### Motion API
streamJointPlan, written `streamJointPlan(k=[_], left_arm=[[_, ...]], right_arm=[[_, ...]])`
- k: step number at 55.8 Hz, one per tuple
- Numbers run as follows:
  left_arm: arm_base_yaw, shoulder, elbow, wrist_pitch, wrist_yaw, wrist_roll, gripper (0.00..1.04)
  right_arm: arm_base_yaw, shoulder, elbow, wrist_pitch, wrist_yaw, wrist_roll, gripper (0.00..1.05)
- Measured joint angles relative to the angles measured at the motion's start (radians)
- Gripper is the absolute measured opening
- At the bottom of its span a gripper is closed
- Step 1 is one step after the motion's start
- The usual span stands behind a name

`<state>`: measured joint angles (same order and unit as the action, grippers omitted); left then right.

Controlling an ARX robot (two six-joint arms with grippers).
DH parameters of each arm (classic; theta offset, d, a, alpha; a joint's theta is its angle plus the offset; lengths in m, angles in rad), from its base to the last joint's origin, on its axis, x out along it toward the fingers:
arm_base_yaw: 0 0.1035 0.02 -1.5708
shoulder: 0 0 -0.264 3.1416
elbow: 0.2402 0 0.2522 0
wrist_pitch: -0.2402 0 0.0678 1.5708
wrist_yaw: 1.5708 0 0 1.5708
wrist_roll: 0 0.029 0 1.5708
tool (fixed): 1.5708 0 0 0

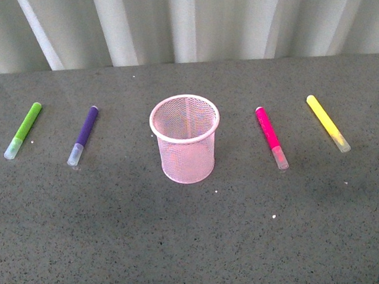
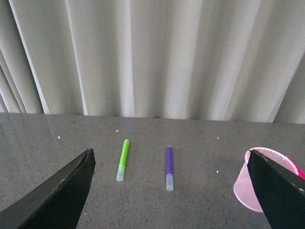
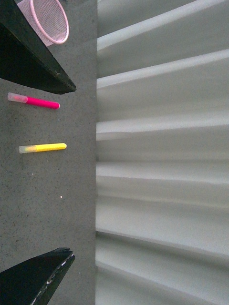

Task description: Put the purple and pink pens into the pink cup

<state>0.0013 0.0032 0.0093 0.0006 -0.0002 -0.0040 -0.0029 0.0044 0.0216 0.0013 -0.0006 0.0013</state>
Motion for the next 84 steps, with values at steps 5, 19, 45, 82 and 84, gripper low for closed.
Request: streamJointPlan(k=[5, 19, 45, 82, 84], left_arm=[[0.0, 0.0, 0.0, 0.0, 0.0, 0.0, 0.98], [0.0, 0.0, 0.0, 0.0, 0.0, 0.0, 0.98], [0.0, 0.0, 0.0, 0.0, 0.0, 0.0, 0.98], [-0.102, 0.349, 0.242, -0.295, -0.33, -0.251, 0.98], [-0.103, 0.399, 0.278, -0.246, -0.313, -0.255, 0.98]], right_arm=[[0.0, 0.0, 0.0, 0.0, 0.0, 0.0, 0.98], [0.0, 0.0, 0.0, 0.0, 0.0, 0.0, 0.98], [0.0, 0.0, 0.0, 0.0, 0.0, 0.0, 0.98], [0.0, 0.0, 0.0, 0.0, 0.0, 0.0, 0.98], [0.0, 0.0, 0.0, 0.0, 0.0, 0.0, 0.98]])
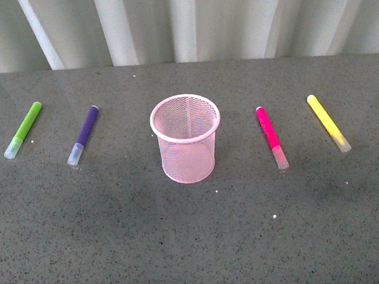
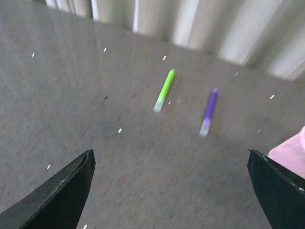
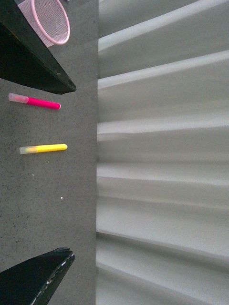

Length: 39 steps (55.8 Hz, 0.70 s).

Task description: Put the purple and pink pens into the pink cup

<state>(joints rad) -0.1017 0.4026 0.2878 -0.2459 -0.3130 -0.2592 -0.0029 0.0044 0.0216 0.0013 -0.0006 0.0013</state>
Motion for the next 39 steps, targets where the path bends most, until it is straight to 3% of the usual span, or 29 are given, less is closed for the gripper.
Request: streamJointPlan(k=[8, 13, 22, 26, 39], left_arm=[[0.003, 0.365, 0.259, 0.318, 0.119, 0.077, 0.98], [0.007, 0.661, 0.474, 0.347, 0.211, 0.126, 0.98], [0.021, 1.141, 0.877, 0.14, 0.285, 0.175, 0.98], [0.023, 1.318, 1.045, 0.016, 0.258, 0.204, 0.98], [0.032, 1.582, 1.225, -0.193, 0.261, 0.212, 0.98]], right_arm=[[0.0, 0.0, 0.0, 0.0, 0.0, 0.0, 0.98], [0.0, 0.0, 0.0, 0.0, 0.0, 0.0, 0.98], [0.0, 0.0, 0.0, 0.0, 0.0, 0.0, 0.98], [0.0, 0.0, 0.0, 0.0, 0.0, 0.0, 0.98], [0.0, 0.0, 0.0, 0.0, 0.0, 0.0, 0.98]])
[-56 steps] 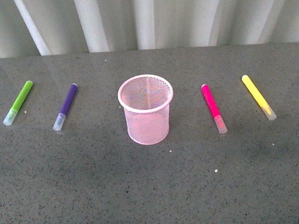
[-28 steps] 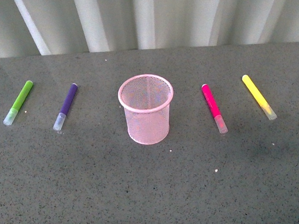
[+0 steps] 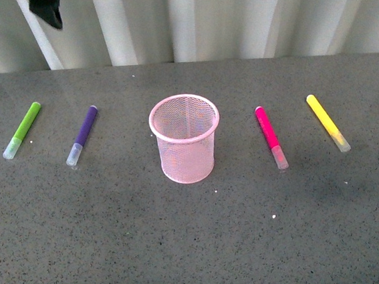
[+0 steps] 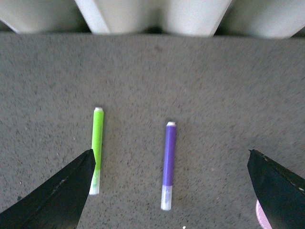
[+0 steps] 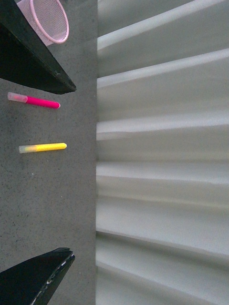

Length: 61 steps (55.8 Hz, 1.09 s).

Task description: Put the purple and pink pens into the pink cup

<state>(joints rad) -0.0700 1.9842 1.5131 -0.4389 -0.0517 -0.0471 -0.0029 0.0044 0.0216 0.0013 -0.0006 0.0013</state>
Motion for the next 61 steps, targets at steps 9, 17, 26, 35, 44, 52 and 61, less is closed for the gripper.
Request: streamJointPlan(k=[9, 17, 26, 35, 44, 52, 61], left_arm=[[0.002, 0.054, -0.027, -0.004, -0.001, -0.013, 0.98], [-0.008, 0.064, -0.077, 0.039, 0.011, -0.041, 0.98], [-0.035, 0.078, -0.092, 0.096, 0.021, -0.032, 0.98], [-0.071, 0.138, -0.093, 0.148, 0.021, 0.007, 0.98], [-0.088, 0.225, -0.069, 0.162, 0.021, 0.037, 0.98], [-0.088, 0.29, -0.014, 0.163, 0.01, 0.047, 0.98], [-0.086, 0.344, 0.056, 0.164, -0.002, 0.066, 0.98]], right_arm=[[0.0, 0.0, 0.0, 0.0, 0.0, 0.0, 0.98], [0.0, 0.0, 0.0, 0.0, 0.0, 0.0, 0.98], [0.0, 0.0, 0.0, 0.0, 0.0, 0.0, 0.98], [0.0, 0.0, 0.0, 0.0, 0.0, 0.0, 0.98], [0.0, 0.0, 0.0, 0.0, 0.0, 0.0, 0.98], [0.0, 0.0, 0.0, 0.0, 0.0, 0.0, 0.98], [0.0, 0.0, 0.0, 0.0, 0.0, 0.0, 0.98]])
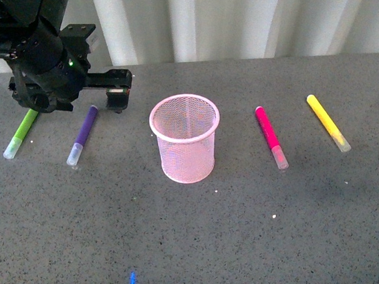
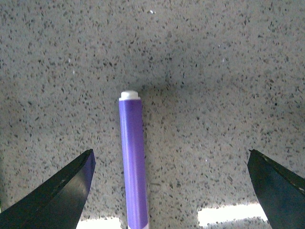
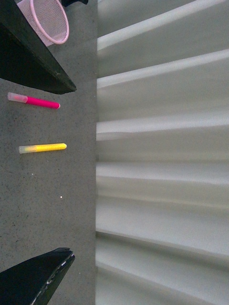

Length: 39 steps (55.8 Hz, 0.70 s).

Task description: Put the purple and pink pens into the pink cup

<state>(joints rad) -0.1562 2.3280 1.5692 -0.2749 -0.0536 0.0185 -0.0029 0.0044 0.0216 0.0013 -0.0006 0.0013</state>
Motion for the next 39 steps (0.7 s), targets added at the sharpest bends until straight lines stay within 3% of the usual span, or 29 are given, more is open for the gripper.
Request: streamJointPlan(k=[39], left_arm=[[0.021, 0.127, 0.087, 0.042, -0.031, 0.087, 0.98]], right_arm=[[0.0, 0.0, 0.0, 0.0, 0.0, 0.0, 0.98]])
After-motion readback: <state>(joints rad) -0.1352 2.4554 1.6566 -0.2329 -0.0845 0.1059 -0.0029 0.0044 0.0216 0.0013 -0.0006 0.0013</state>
